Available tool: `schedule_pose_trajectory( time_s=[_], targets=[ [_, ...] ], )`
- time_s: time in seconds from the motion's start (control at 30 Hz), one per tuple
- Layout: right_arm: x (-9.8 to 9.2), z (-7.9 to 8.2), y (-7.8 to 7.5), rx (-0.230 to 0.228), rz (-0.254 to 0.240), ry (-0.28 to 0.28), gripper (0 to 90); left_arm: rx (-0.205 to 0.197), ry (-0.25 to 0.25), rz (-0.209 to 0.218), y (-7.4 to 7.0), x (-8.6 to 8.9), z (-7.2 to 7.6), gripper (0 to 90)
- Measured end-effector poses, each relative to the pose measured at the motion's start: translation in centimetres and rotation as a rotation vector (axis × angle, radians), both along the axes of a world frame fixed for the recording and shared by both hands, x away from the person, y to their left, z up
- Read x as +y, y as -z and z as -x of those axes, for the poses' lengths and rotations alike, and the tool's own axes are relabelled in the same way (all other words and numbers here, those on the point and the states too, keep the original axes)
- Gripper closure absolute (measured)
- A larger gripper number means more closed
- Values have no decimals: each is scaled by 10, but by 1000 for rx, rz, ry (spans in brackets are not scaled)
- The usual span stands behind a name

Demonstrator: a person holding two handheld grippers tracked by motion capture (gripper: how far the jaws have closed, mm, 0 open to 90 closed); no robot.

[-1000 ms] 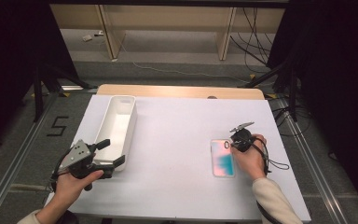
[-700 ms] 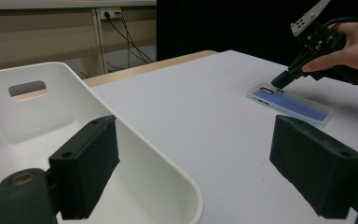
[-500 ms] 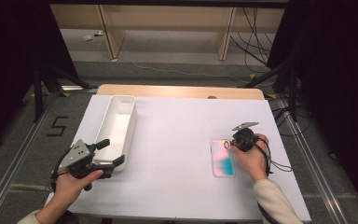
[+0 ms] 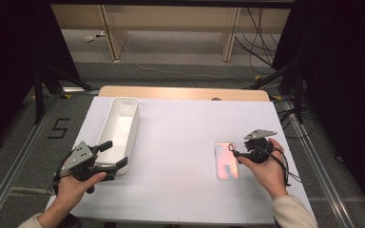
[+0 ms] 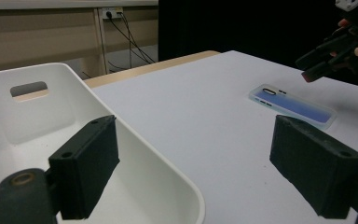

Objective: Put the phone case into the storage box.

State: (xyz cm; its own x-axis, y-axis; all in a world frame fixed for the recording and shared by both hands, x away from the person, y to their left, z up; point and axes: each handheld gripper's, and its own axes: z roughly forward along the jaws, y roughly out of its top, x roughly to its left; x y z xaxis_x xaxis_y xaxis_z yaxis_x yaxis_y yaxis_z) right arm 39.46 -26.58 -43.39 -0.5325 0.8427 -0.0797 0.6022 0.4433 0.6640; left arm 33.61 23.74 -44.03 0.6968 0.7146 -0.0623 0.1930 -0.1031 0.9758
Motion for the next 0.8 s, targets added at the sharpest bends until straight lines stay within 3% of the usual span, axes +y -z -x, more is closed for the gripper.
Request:
schedule_pose_trajectory(
  time_s=[0.2, 0.23, 0.37, 0.8],
  targets=[
    [1, 16, 1, -37, -11, -55, 326, 8, -9, -7, 1, 0, -1, 145],
    [2, 19, -1, -27, -31, -39, 319, 9, -9, -7, 1, 0, -1, 145],
    [1, 20, -4, -71, -18, -70, 286, 0, -8, -13, 1, 0, 0, 145],
    [14, 34, -17, -48, 22, -102, 266, -7, 6, -14, 1, 2, 5, 145]
  ],
)
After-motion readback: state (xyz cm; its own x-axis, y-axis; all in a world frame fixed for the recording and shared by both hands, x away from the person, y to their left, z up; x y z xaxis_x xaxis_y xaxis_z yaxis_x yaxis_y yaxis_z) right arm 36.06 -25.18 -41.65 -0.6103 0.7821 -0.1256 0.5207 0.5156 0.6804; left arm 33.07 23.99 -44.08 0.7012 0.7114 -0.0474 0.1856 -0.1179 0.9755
